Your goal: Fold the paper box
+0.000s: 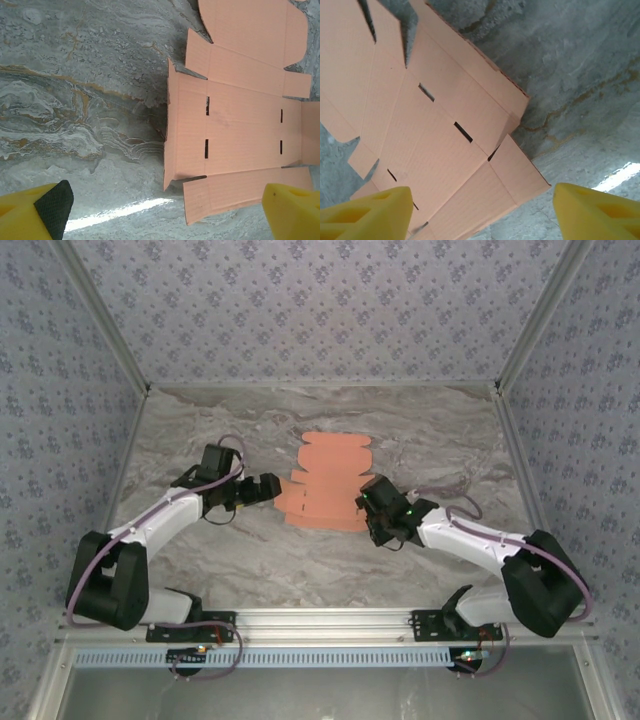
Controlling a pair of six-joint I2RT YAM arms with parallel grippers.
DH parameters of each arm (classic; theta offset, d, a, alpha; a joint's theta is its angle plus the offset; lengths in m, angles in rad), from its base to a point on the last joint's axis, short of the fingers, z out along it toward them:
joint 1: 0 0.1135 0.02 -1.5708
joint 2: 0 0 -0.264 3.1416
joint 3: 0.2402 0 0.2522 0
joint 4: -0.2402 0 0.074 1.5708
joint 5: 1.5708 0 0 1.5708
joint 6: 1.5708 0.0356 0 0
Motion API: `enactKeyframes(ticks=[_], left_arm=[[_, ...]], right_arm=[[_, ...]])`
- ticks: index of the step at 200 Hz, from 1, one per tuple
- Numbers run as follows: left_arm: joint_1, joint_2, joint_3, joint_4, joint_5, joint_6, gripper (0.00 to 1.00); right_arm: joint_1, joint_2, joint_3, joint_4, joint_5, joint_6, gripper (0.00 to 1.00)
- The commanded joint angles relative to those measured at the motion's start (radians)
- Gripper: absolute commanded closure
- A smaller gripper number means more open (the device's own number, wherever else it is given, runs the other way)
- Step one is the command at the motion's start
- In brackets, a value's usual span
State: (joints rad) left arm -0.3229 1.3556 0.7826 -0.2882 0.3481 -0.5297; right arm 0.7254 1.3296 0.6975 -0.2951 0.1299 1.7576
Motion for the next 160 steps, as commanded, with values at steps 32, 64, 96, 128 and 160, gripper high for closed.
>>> enactKeyframes(ticks=[32,64,96,128,160], left_arm=[[-0.007,-0.038,0.009,-0.019,-0.009,0.021,0.01],[-0.007,-0.031,0.029,-0.03,-0.024,0.034,0.01],[-0.007,-0.029,0.043,-0.039,-0.033,0.043,0.01],[-0.007,-0.044,0.05,-0.069,-0.05,0.062,0.01],[-0.007,-0.085,0.071,-0.106,-0.062,0.086,0.01]], right_arm=[[0.01,0.034,-0.023,0.038,0.006,0.077,0.36],[-0.005,0.046,-0.06,0.146,0.009,0.031,0.59],[-0.021,0.054,-0.075,0.153,0.014,-0.023,0.69],[-0.048,0.034,-0.08,0.176,0.007,-0.12,0.84],[-0.105,0.004,0.016,0.086,-0.032,-0.434,0.88]])
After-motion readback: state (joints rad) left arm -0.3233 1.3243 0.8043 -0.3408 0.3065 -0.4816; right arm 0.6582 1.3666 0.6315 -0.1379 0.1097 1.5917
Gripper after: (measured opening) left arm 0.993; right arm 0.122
